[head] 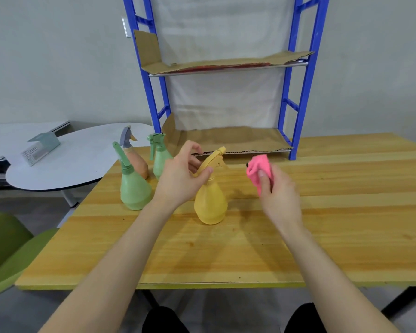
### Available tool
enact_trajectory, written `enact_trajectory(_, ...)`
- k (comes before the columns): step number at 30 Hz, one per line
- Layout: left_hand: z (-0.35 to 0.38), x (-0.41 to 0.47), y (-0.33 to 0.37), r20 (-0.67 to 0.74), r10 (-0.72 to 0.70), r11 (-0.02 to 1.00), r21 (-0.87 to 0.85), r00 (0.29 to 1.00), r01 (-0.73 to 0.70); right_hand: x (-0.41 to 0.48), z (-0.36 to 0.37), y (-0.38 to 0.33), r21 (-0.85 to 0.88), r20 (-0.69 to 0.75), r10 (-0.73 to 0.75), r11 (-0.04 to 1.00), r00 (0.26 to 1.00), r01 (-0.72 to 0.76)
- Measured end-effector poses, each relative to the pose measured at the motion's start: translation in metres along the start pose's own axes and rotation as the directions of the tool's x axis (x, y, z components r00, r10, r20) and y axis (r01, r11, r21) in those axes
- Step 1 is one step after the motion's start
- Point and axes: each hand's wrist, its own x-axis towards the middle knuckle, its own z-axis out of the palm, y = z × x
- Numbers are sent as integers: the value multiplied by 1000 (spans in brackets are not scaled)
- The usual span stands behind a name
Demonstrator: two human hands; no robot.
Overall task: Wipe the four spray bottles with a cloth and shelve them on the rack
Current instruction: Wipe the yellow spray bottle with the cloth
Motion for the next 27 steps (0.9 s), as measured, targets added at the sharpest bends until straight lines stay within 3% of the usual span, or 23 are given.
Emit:
enact_trajectory(2, -1, -2, 8, 31, 72, 992, 97, 997, -75, -5, 6, 17, -210, 260, 26, 977, 965, 30)
enact_trajectory(3, -3, -2, 13, 43, 103, 982, 156, 994, -109, -9, 10, 24, -300, 398, 78, 953, 914, 49)
enact_trajectory(5, -8, 0, 21, 72, 122, 965, 223, 990, -136, -17, 17, 31, -380, 504, 147, 923, 851, 66)
enact_trajectory(9, -24, 19, 5, 96, 64, 978, 193, 993, -82, -16, 12, 26, -219, 367, 178, 971, 913, -101)
enact_trajectory(11, -31, 32, -2, 274, 100, 944, 278, 957, -178, -12, 9, 20, -116, 301, 168, 983, 939, -139)
enact_trajectory(14, -40, 53, -2, 492, 115, 929, 254, 863, -268, -6, 5, 8, -69, 348, 158, 987, 924, -143)
enact_trajectory(17, -46, 62, -7, 497, 107, 946, 217, 861, -243, -4, 0, 5, -25, 351, 164, 986, 922, -166)
enact_trajectory(23, -42, 39, -37, 481, -14, 994, -91, 876, 65, -2, -5, 7, 58, 315, 160, 981, 935, -187)
enact_trajectory(27, -29, 14, -58, 418, -49, 975, -178, 907, 135, -2, -10, 0, 104, 315, 136, 979, 939, -176)
